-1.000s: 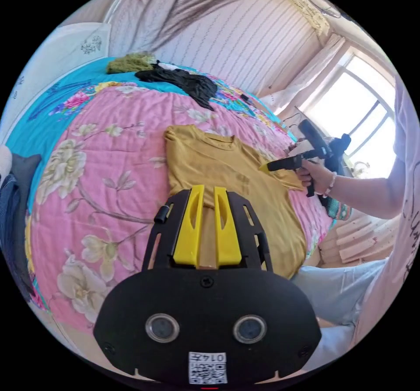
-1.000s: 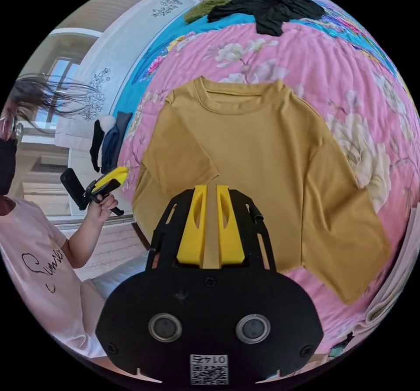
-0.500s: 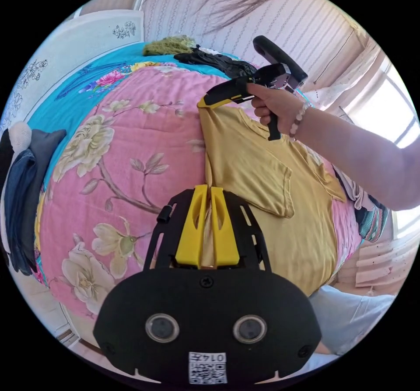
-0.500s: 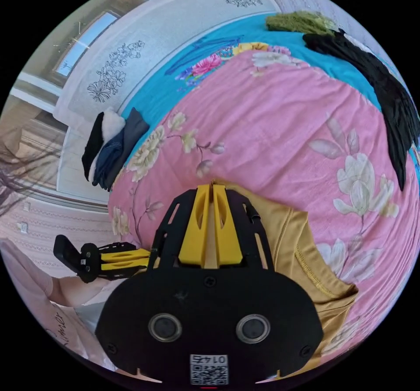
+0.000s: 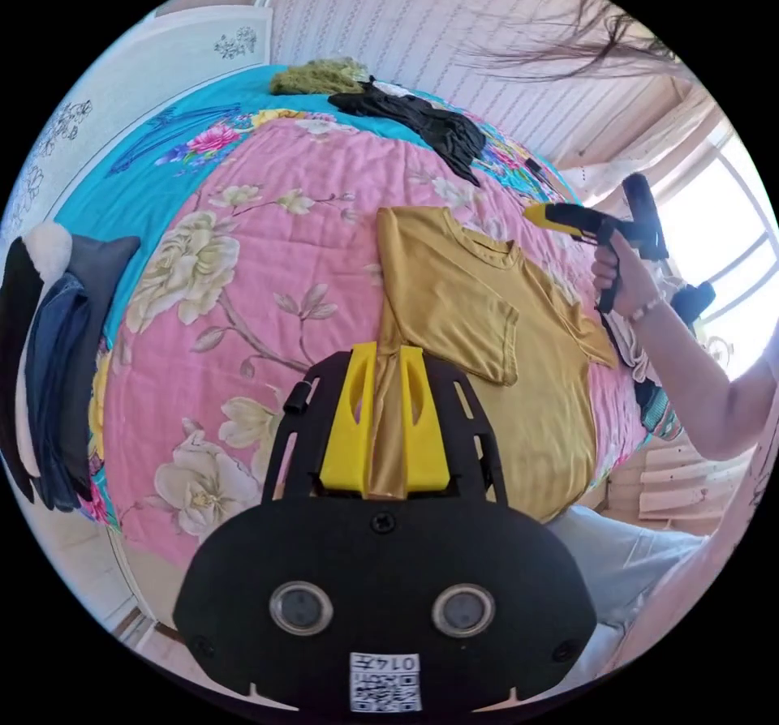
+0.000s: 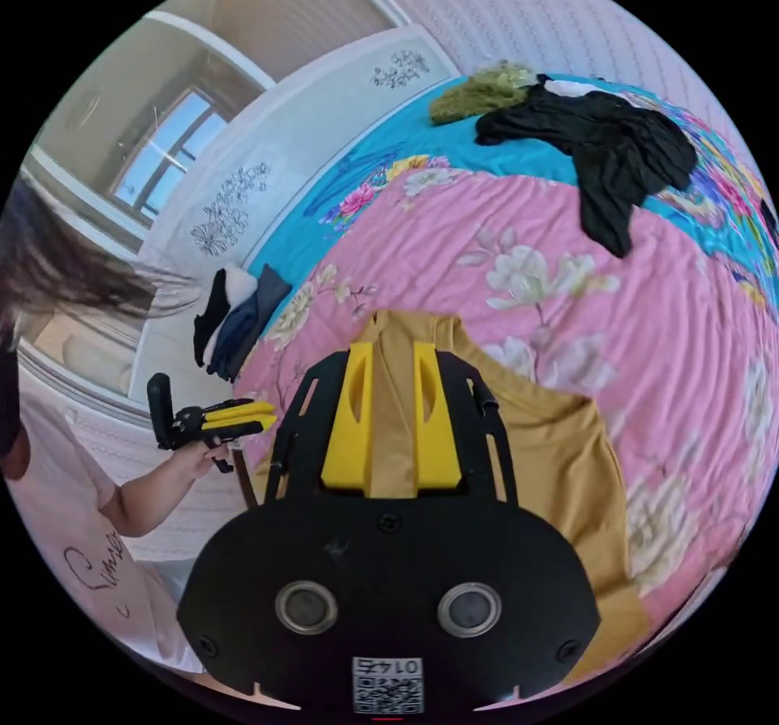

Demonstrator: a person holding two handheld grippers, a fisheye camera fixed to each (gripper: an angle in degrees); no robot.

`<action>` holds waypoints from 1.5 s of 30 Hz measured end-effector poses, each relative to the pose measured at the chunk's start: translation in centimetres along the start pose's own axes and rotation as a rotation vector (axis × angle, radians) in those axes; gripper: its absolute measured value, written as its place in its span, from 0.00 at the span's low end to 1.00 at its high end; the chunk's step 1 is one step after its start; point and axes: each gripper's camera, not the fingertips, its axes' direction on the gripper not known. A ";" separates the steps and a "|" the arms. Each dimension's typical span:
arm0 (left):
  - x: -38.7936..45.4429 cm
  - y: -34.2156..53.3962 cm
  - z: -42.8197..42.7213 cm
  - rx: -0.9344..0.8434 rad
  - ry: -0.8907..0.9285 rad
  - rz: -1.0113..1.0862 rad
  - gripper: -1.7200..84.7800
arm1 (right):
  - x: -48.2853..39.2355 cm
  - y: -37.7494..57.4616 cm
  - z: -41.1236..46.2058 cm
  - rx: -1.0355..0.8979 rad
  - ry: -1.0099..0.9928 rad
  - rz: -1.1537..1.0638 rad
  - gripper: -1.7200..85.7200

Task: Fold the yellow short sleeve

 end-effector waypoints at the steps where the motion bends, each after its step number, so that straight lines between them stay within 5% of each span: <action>1: 1.4 -0.6 0.2 -0.011 0.022 0.045 0.08 | 0.9 4.0 -2.7 0.047 0.020 0.057 0.11; 13: 28.0 -8.5 13.3 -0.110 0.386 0.544 0.09 | 10.2 35.9 -17.1 0.235 0.355 0.855 0.14; 25: 49.8 -12.4 31.1 -0.309 0.293 0.850 0.10 | 15.7 44.8 -19.7 0.509 0.163 0.963 0.09; 30: 48.8 -13.2 31.4 -0.321 0.324 0.852 0.01 | 15.6 46.5 -20.2 0.538 0.121 0.927 0.04; 36: 40.1 -14.4 22.2 -0.093 0.429 0.667 0.01 | 12.6 46.9 -21.7 0.665 -0.015 0.793 0.03; 45: 24.4 -10.5 12.3 0.017 0.262 0.448 0.01 | 5.1 39.4 -16.4 0.333 -0.234 0.368 0.02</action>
